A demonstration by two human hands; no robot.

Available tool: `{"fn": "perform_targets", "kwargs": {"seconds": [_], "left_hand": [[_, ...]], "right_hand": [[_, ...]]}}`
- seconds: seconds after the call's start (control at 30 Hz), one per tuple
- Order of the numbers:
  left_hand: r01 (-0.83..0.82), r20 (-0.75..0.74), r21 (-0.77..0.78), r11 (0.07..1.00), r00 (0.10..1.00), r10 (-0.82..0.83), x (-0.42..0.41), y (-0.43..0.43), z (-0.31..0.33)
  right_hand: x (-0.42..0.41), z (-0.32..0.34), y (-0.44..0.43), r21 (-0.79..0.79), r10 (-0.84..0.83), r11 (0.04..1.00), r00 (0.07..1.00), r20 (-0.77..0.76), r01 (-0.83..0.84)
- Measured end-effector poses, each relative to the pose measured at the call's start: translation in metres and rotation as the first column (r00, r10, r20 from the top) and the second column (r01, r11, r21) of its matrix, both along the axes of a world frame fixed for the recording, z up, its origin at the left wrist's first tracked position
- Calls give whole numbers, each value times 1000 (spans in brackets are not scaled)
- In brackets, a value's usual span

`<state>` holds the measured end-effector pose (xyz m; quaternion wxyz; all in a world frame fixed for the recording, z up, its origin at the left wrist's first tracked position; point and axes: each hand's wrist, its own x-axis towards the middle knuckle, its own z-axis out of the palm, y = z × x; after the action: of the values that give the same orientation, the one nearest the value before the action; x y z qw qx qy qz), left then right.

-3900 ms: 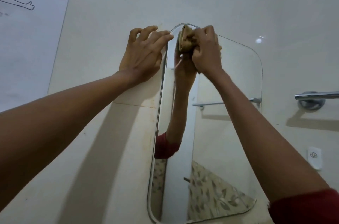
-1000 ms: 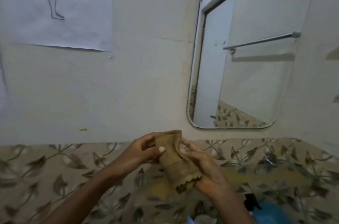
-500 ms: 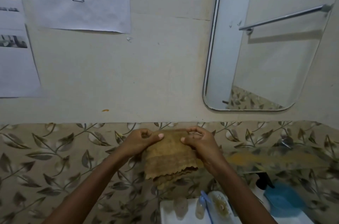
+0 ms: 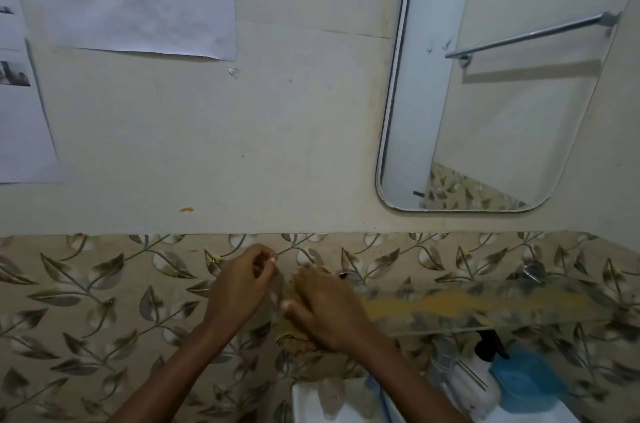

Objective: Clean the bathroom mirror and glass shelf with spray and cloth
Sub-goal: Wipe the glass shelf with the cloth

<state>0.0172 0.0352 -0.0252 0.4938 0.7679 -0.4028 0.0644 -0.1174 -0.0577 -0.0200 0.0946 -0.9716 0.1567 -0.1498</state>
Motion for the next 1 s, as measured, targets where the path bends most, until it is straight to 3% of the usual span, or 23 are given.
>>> {"fn": "perform_targets", "kwargs": {"seconds": [0.1, 0.4, 0.73, 1.0], "left_hand": [[16, 16, 16, 1000, 1000, -17, -9, -7, 3], [102, 35, 18, 995, 994, -103, -20, -20, 4], [133, 63, -21, 991, 989, -132, -23, -32, 0], [152, 105, -30, 988, 983, -148, -21, -44, -8]], "right_hand": [[9, -23, 1, 64, -1, 998, 973, -229, 16], [11, -37, -10, 54, 81, 996, 979, -187, -72], [-8, -41, -24, -197, 179, 957, 969, -168, -211], [-43, -37, -43, -159, 265, 941, 944, -198, -298]]}}
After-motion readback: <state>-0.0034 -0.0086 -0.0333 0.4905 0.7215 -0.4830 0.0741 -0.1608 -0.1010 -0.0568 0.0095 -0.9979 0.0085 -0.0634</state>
